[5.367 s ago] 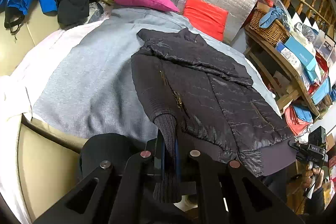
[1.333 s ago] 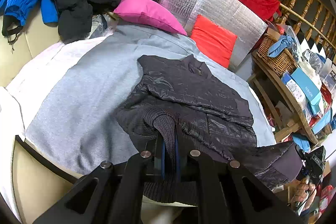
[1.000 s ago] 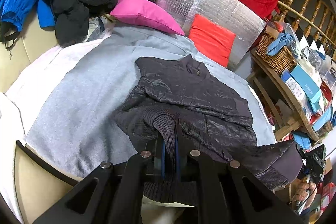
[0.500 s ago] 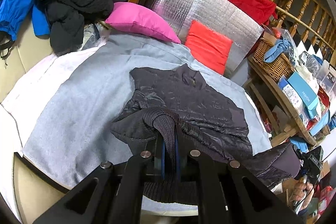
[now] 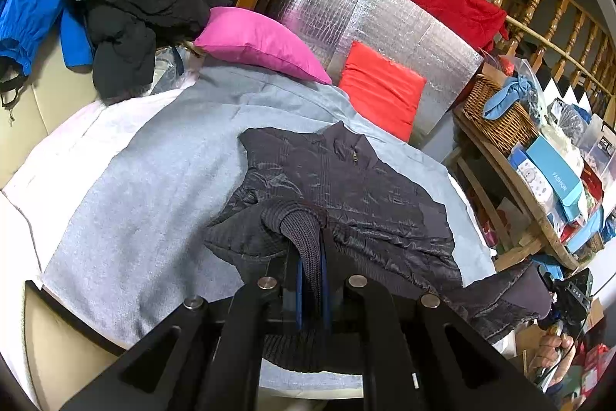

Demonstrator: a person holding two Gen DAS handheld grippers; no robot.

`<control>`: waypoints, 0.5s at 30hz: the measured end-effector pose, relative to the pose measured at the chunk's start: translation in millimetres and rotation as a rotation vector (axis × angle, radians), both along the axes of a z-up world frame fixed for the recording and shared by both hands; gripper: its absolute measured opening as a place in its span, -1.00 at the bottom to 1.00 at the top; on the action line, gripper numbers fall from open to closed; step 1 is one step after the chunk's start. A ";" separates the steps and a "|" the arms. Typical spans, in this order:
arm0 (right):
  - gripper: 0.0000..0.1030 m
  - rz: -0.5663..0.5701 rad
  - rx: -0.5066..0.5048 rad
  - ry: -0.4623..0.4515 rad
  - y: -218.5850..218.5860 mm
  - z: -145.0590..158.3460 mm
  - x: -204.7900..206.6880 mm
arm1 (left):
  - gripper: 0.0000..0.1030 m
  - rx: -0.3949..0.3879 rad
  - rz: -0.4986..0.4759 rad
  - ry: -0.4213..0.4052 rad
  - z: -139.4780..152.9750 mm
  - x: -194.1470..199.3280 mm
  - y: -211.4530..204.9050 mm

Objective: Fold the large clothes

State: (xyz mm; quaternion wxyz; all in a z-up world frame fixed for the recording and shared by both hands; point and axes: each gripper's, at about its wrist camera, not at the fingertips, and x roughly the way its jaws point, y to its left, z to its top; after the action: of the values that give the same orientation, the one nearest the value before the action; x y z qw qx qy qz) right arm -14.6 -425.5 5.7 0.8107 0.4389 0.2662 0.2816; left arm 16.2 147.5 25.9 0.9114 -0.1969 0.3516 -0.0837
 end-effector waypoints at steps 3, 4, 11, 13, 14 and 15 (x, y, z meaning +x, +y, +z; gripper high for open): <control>-0.83 -0.001 -0.002 -0.005 1.0 1.4 1.3 | -0.85 -0.002 0.001 -0.003 0.7 0.2 0.8; -0.83 -0.002 -0.002 -0.007 1.1 2.0 2.2 | -0.85 -0.001 0.001 -0.005 1.3 0.7 1.1; -0.83 -0.005 -0.008 -0.020 2.9 8.0 11.5 | -0.85 0.002 0.012 -0.002 2.5 9.1 1.3; -0.83 -0.006 -0.019 -0.025 3.4 9.7 15.7 | -0.85 0.009 0.023 0.001 3.1 13.5 -0.6; -0.83 -0.007 -0.023 -0.027 3.5 9.7 17.1 | -0.85 0.019 0.033 0.005 3.3 16.2 -2.5; -0.83 -0.009 -0.026 -0.025 3.4 8.8 19.9 | -0.85 0.028 0.044 0.008 3.4 18.2 -5.0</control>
State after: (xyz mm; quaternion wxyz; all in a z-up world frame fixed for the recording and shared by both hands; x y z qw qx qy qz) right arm 5.3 -422.1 14.5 0.8210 0.4258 0.2575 0.2798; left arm 34.3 142.6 29.3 0.9141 -0.1923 0.3522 -0.0581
